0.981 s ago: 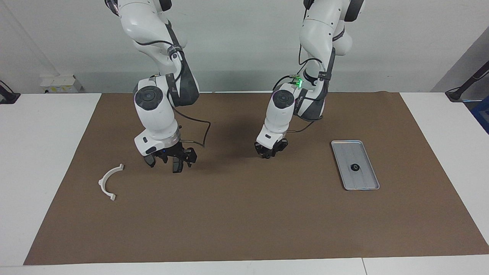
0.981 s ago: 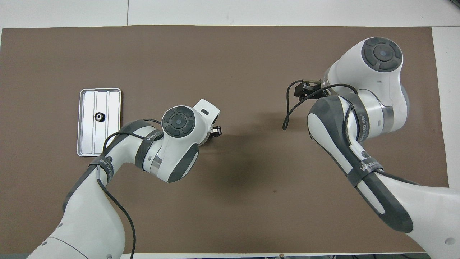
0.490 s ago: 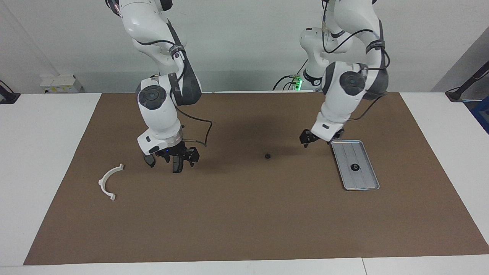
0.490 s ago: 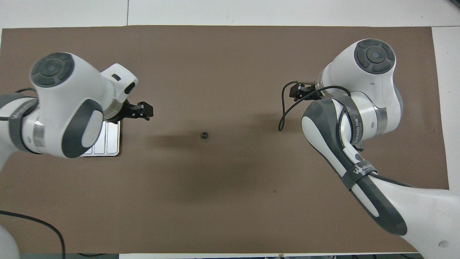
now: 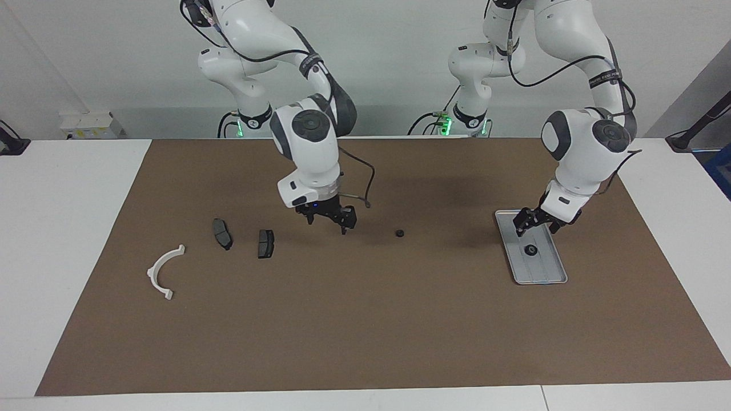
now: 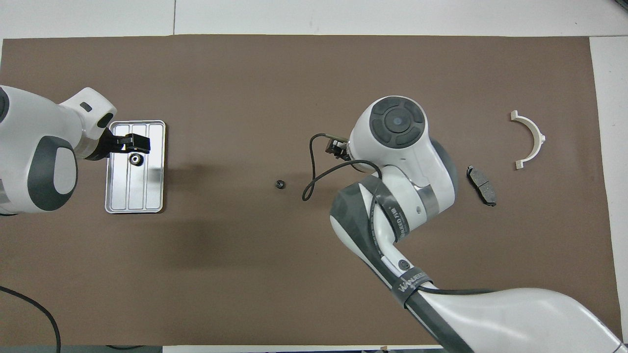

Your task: Place bearing gear from tray to pile

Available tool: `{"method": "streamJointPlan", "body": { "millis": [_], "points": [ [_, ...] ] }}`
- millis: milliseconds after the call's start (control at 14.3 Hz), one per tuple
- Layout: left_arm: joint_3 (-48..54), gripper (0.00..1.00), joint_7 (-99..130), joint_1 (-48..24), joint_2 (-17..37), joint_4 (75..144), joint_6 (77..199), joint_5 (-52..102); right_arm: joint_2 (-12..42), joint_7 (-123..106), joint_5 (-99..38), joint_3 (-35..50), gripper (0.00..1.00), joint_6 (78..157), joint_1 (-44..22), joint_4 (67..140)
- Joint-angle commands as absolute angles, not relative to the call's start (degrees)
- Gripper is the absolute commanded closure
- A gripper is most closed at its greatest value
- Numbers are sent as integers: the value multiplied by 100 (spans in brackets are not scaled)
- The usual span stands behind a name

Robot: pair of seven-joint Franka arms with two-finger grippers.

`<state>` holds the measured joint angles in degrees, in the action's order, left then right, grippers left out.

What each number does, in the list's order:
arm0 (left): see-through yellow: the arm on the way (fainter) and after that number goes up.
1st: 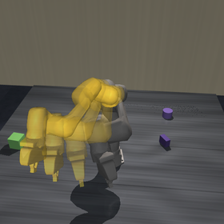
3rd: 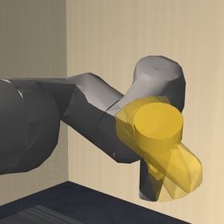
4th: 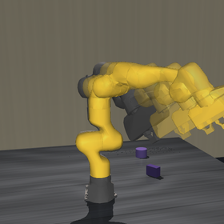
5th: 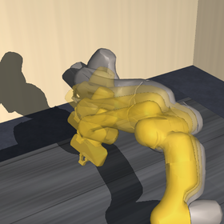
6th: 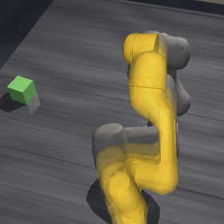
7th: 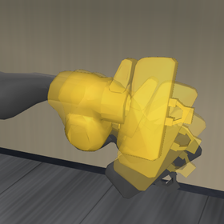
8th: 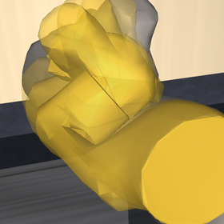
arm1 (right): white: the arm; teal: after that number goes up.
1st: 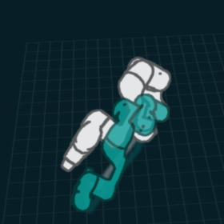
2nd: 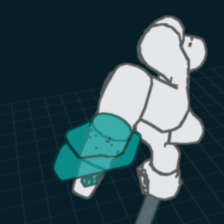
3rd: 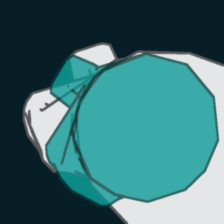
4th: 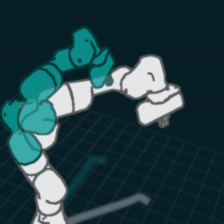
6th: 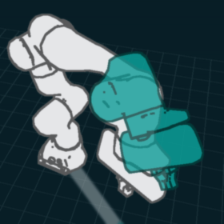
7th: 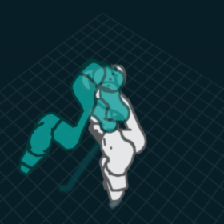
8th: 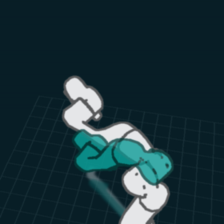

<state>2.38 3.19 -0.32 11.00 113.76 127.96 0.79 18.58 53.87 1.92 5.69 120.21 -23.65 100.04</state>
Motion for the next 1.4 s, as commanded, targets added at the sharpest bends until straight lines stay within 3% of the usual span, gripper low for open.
{"method": "streamJointPlan", "body": {
  "millis": [0, 280, 561, 981, 1331],
  "points": [
    [290, 0, 325, -26, 1300, 11540, 13332, 35, 2205, 6193, 184, 554, 1, 12033, -2784, 9617],
    [290, 0, 46, 148, 1503, 11549, 13535, 9, 3065, 7310, 421, 536, 1, 11866, -3365, 8686],
    [290, 1, -422, 448, 1503, 11672, 13614, 9, 3576, 7742, 571, 527, 1, 11874, -3629, 8307],
    [290, 3, -378, 369, 1494, 11988, 14009, 9, 4016, 7849, 755, 536, 2, 11927, -3805, 8016],
    [290, 6, -387, 369, 1494, 12076, 14071, 9, 4061, 7849, 809, 545, 8, 12111, -3832, 8042]
  ]
}}
